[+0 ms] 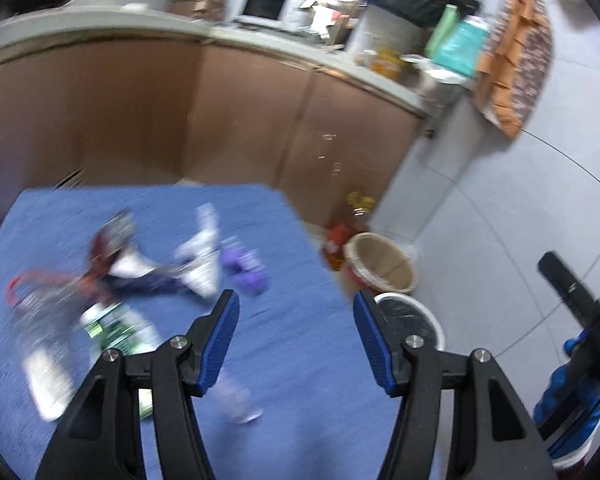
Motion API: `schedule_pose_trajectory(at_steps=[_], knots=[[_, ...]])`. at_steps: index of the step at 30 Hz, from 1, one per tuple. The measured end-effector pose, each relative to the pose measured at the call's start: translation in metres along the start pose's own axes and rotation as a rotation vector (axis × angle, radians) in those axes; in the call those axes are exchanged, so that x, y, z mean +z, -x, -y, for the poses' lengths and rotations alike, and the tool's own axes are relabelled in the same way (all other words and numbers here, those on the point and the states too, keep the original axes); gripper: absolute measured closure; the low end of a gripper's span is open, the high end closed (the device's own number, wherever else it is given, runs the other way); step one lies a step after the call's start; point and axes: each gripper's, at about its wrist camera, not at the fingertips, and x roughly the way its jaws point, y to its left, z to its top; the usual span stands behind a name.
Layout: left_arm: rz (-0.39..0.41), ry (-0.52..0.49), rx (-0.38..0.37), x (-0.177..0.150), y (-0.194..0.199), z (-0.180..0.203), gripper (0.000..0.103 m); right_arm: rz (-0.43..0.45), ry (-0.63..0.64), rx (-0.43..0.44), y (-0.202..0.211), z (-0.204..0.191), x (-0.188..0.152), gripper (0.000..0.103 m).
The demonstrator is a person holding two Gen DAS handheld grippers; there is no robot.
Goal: Collect trash
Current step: 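Return both tools over the table, then grasp the milk carton with the left gripper while right grasps purple glove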
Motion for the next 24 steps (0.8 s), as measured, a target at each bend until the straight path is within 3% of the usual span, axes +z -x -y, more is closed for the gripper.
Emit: schedule_pose_trajectory(at_steps=[5,12,24], knots=[[-0.046,0.068,0.077,-0.041,0.013,-0.069,0.046,-0.053,0.049,0.07,-0.02,-0.028,-0.006,0.03],[-0.108,0.157,0.114,-0.086,0.019,-0.11,0.046,-0.132,0.099,0.16,-0.05,-0.061,-0.024,0.037],[-0.175,0.244,0.18,-0.073,-0.027,-0.136,0.046,-0.352,0.114,0.331,-0.113,-0.083,-0.079,0.047]])
